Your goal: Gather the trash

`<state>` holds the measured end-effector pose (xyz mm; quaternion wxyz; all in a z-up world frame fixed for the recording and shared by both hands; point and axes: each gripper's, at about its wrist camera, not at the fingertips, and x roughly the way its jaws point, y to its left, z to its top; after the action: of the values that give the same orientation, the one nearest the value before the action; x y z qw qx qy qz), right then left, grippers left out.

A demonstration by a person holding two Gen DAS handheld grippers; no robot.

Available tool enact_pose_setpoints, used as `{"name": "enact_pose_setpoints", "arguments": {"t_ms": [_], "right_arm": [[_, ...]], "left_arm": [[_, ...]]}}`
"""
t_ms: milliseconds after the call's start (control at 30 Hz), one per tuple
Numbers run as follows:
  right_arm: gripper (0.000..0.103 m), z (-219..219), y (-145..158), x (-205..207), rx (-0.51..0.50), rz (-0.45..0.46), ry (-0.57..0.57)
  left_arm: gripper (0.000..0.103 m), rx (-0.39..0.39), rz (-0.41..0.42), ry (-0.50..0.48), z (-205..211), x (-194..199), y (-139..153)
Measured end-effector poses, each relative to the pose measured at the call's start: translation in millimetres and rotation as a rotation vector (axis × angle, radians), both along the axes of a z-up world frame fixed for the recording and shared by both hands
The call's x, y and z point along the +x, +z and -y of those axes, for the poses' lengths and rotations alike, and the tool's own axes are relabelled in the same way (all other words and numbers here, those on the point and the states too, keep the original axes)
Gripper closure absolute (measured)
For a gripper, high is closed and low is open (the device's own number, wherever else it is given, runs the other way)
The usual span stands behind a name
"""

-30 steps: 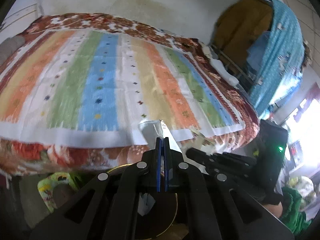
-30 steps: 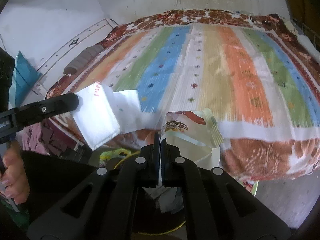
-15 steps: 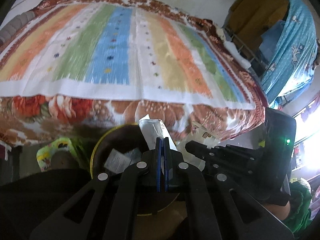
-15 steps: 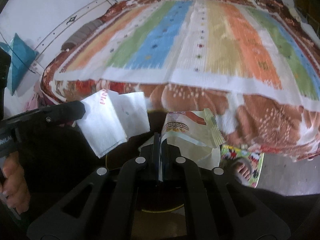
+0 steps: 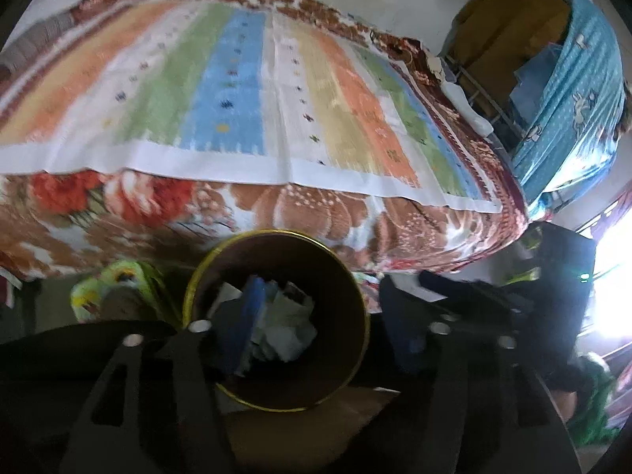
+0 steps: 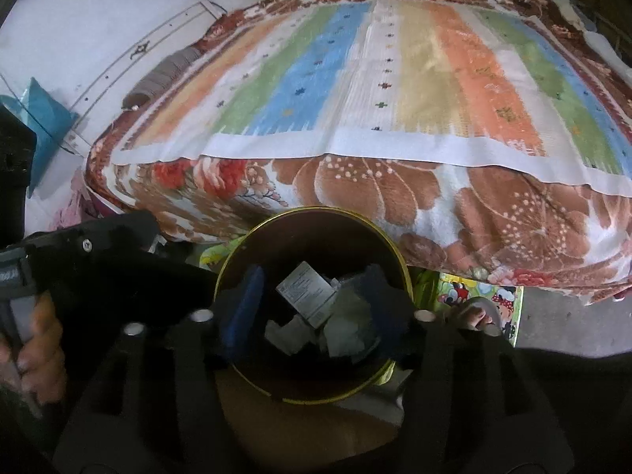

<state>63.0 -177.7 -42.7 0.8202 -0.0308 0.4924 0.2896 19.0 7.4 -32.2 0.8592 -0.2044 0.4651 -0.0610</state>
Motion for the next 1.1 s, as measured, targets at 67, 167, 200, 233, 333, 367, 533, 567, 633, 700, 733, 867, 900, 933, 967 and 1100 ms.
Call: {"name": "enact_pose_setpoints", "arguments": {"t_ms": [67, 167, 200, 233, 333, 367, 533, 567, 633, 700, 733, 867, 900, 933, 967, 1100], "right_arm": [[0.033, 5, 5, -9, -0.018, 0.033, 0.003], [0.031, 13, 7, -23, -0.044, 0.053, 0.007], [0.027, 17, 9, -28, -0.040, 0.060, 0.010], [0.024, 20, 11, -31, -0.034, 0.066, 0.010], [0.012, 27, 15, -40, -0.024, 0.089, 0.001], [0.009, 28, 16, -42, -0.022, 0.092, 0.003], [0.009, 32, 21, -57, -0.002, 0.129, 0.020], [0.009, 31, 21, -60, -0.003, 0.139, 0.022], [0.009, 27, 23, -65, -0.006, 0.164, 0.040], [0.009, 24, 21, -65, -0.014, 0.162, 0.051], [0.009, 24, 20, -64, -0.014, 0.157, 0.051], [0.009, 26, 20, -64, 0.002, 0.153, 0.044], [0.009, 25, 20, -64, 0.001, 0.155, 0.043], [0.009, 24, 19, -64, -0.002, 0.157, 0.043], [0.009, 24, 19, -64, -0.003, 0.159, 0.043], [0.009, 20, 18, -64, -0.004, 0.166, 0.050]], "left_arm": [[0.023, 0.054, 0.032, -0.002, 0, -12, 4], [0.012, 0.086, 0.044, -0.004, 0, -23, 5], [0.008, 0.085, 0.045, 0.000, -2, -26, 4], [0.006, 0.086, 0.049, 0.003, -2, -30, 3], [0.006, 0.151, 0.061, 0.026, 1, -40, 1], [0.006, 0.185, 0.069, 0.031, 3, -43, 1], [0.006, 0.238, 0.116, 0.014, 13, -56, 2], [0.006, 0.227, 0.111, 0.012, 13, -57, 1], [0.006, 0.214, 0.108, 0.008, 14, -59, -2], [0.006, 0.222, 0.123, -0.004, 18, -59, -1], [0.006, 0.223, 0.126, -0.009, 19, -58, -1], [0.006, 0.204, 0.101, 0.001, 18, -56, -5], [0.006, 0.199, 0.096, 0.007, 18, -56, -6], [0.006, 0.202, 0.096, 0.018, 17, -56, -5], [0.006, 0.210, 0.095, 0.027, 16, -56, -5], [0.006, 0.243, 0.088, 0.052, 17, -56, -5]]}}
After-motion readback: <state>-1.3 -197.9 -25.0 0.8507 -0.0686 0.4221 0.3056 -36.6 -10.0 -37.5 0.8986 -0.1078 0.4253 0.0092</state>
